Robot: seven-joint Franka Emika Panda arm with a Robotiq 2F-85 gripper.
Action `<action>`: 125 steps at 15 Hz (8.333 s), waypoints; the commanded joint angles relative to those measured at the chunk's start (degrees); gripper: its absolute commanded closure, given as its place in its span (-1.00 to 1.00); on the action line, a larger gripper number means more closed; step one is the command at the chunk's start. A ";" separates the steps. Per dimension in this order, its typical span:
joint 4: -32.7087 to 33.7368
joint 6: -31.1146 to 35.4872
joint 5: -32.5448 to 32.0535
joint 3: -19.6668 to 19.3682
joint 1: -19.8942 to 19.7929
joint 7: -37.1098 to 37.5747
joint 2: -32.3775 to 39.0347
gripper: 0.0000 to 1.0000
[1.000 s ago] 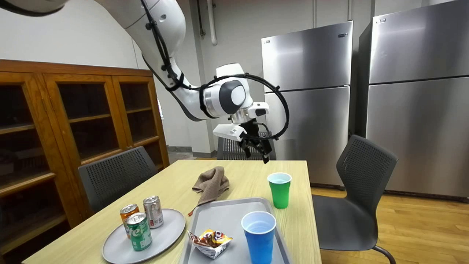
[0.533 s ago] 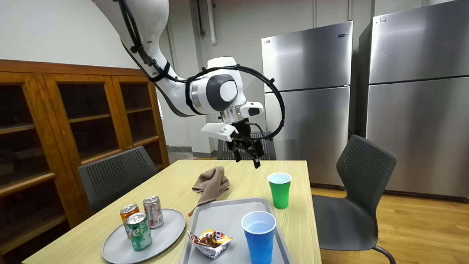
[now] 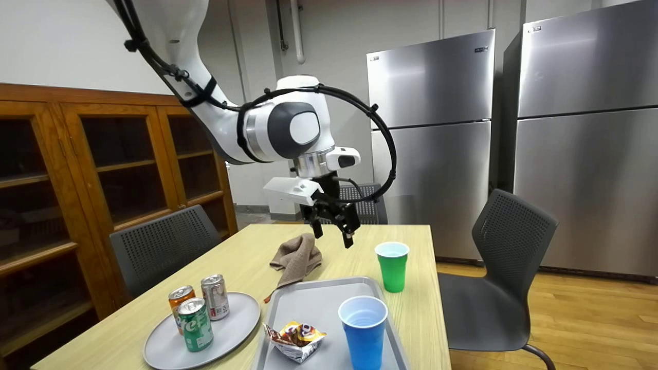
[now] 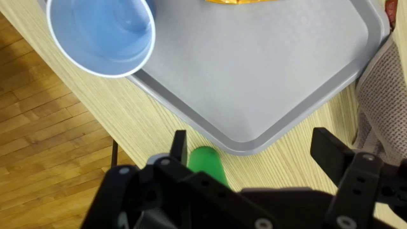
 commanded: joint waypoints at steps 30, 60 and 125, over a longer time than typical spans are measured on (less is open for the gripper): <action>-7.75 10.19 -3.15 -1.72 -4.31 9.05 8.23 -0.50; 1.00 8.31 0.27 -3.12 -6.49 6.15 7.84 0.98; -6.46 -8.42 7.96 6.02 -4.80 -10.23 -2.92 -1.00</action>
